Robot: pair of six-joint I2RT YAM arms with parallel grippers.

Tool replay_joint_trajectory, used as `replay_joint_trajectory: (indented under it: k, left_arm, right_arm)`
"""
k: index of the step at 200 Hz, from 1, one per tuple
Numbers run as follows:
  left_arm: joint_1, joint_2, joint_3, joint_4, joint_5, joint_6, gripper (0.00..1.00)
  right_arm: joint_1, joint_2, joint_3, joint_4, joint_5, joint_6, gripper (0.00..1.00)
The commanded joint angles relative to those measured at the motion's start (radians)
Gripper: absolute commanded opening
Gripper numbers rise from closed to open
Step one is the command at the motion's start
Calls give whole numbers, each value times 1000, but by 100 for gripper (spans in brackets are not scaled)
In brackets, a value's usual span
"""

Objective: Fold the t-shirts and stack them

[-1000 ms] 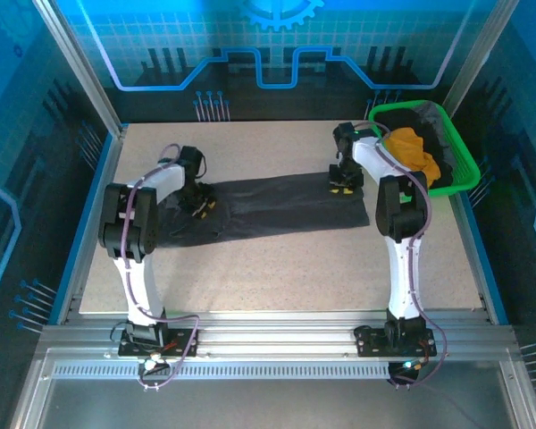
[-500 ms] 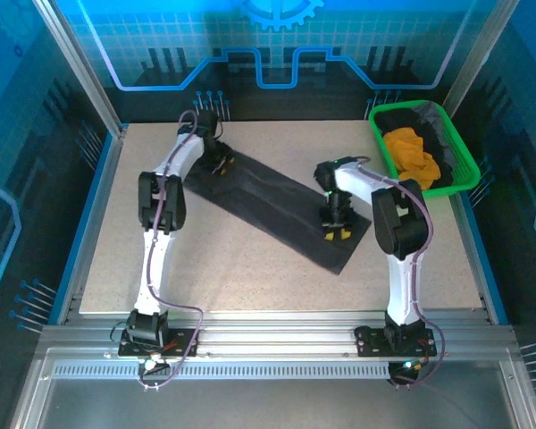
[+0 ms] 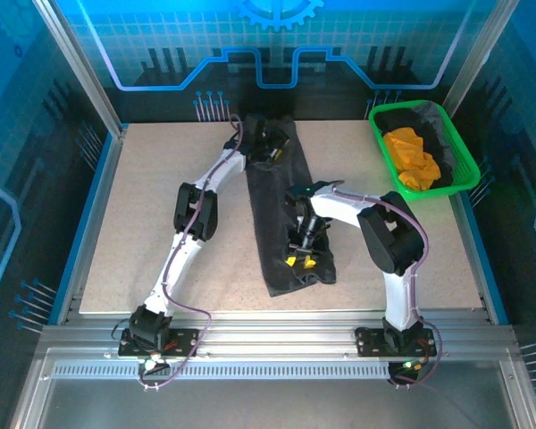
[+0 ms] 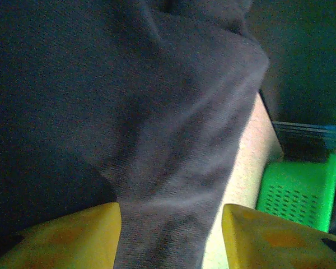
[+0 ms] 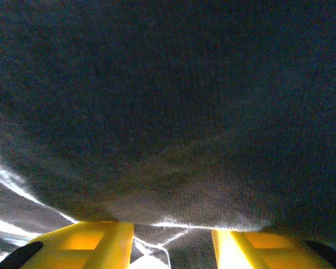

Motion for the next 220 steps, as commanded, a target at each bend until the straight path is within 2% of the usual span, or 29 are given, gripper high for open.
replay_joint_trajectory:
  k: [1, 14, 29, 45, 57, 86, 117, 141, 171, 188, 220]
  left_arm:
    - [22, -49, 43, 14, 95, 42, 52]
    - [25, -173, -76, -14, 84, 103, 52]
    - [20, -384, -339, 37, 44, 161, 52]
    - [7, -600, -638, 93, -4, 159, 52]
    - [-14, -726, -820, 66, -2, 147, 51]
    - [-89, -963, -1169, -149, 61, 226, 49]
    - [-185, -1149, -1543, -229, 209, 206, 49]
    - [-283, -1189, -1652, -271, 277, 189, 49]
    - [-303, -1151, -1620, -373, 304, 225, 51]
    - [-325, -1135, -1637, -384, 289, 213, 51]
    - [-370, -1141, -1706, -251, 319, 91, 51]
  right_arm:
    - [-35, -79, -21, 87, -53, 38, 45]
    - [-72, -168, -74, 93, -35, 38, 49]
    - [-117, -299, -146, 103, 1, 16, 56]
    - [-169, -422, -215, 98, 22, -44, 59]
    - [-203, -483, -262, 79, 48, -110, 60]
    - [-263, -522, -367, 12, 120, -207, 59]
    - [-268, -466, -449, 71, 55, -228, 60]
    - [-235, -392, -449, 102, 42, -230, 58]
    - [-196, -338, -440, 140, 36, -210, 51]
    - [-184, -311, -440, 159, 34, -195, 42]
    - [-163, -310, -449, 173, 30, -163, 19]
